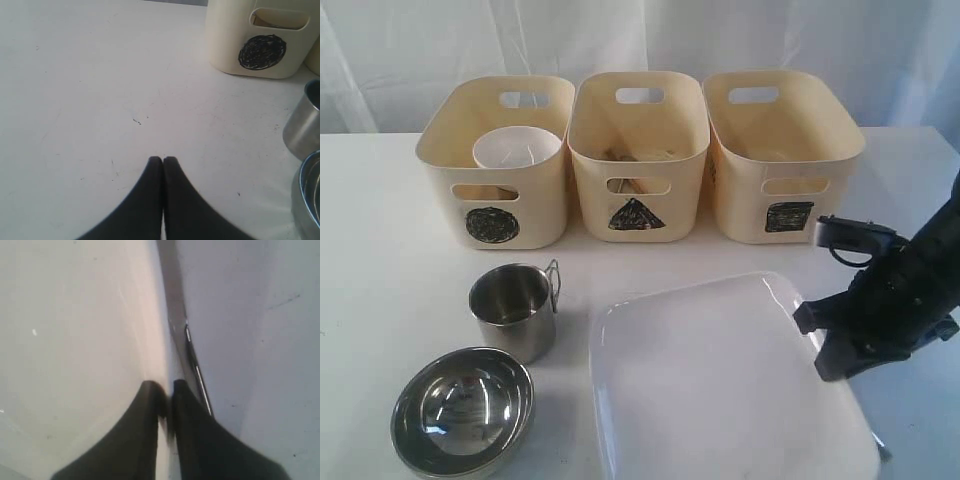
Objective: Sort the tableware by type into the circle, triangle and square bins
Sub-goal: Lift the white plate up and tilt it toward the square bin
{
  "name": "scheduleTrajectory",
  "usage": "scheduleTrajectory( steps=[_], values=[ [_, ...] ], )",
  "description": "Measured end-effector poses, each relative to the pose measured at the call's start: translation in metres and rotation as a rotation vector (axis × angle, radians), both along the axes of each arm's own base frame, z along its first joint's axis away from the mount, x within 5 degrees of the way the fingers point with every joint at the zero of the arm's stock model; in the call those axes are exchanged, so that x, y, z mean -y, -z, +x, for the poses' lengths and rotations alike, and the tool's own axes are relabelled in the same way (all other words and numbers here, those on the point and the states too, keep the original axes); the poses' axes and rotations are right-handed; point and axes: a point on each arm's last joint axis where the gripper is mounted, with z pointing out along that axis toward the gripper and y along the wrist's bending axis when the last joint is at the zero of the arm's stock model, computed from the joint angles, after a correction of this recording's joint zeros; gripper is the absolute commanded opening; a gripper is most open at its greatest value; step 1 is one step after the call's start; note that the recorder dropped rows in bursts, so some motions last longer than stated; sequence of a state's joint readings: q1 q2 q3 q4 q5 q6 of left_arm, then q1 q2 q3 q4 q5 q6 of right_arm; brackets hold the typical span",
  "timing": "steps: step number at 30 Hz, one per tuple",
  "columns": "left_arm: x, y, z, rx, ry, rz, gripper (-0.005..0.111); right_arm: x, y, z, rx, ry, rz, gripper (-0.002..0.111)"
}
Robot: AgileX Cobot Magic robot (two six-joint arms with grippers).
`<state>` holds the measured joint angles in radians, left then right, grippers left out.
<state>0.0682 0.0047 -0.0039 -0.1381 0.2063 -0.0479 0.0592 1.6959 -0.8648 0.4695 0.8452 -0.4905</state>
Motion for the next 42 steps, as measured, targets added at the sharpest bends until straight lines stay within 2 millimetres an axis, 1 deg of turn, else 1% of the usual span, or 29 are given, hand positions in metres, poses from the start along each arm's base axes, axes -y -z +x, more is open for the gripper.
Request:
scheduleTrajectory(
  steps=[6, 14, 20, 27, 34, 42],
  values=[
    [0.0, 0.0, 0.0, 0.0, 0.0, 0.0, 0.0, -0.001, -0.006, -0.001, 0.017, 0.003, 0.016, 0.0],
    [0.0, 0.0, 0.0, 0.0, 0.0, 0.0, 0.0, -0.001, -0.022, -0.004, 0.079, -0.014, 0.021, 0.0],
    [0.0, 0.0, 0.0, 0.0, 0.0, 0.0, 0.0, -0.001, -0.03, -0.007, 0.098, -0.021, 0.025, 0.0],
    [0.0, 0.0, 0.0, 0.0, 0.0, 0.0, 0.0, -0.001, -0.049, -0.013, 0.167, -0.029, 0.029, 0.0],
    [0.0, 0.0, 0.0, 0.0, 0.0, 0.0, 0.0, -0.001, -0.054, -0.014, 0.179, -0.03, 0.031, 0.0],
    [0.0, 0.0, 0.0, 0.0, 0.0, 0.0, 0.0, 0.0, -0.067, -0.019, 0.227, -0.039, 0.028, 0.0]
  ],
)
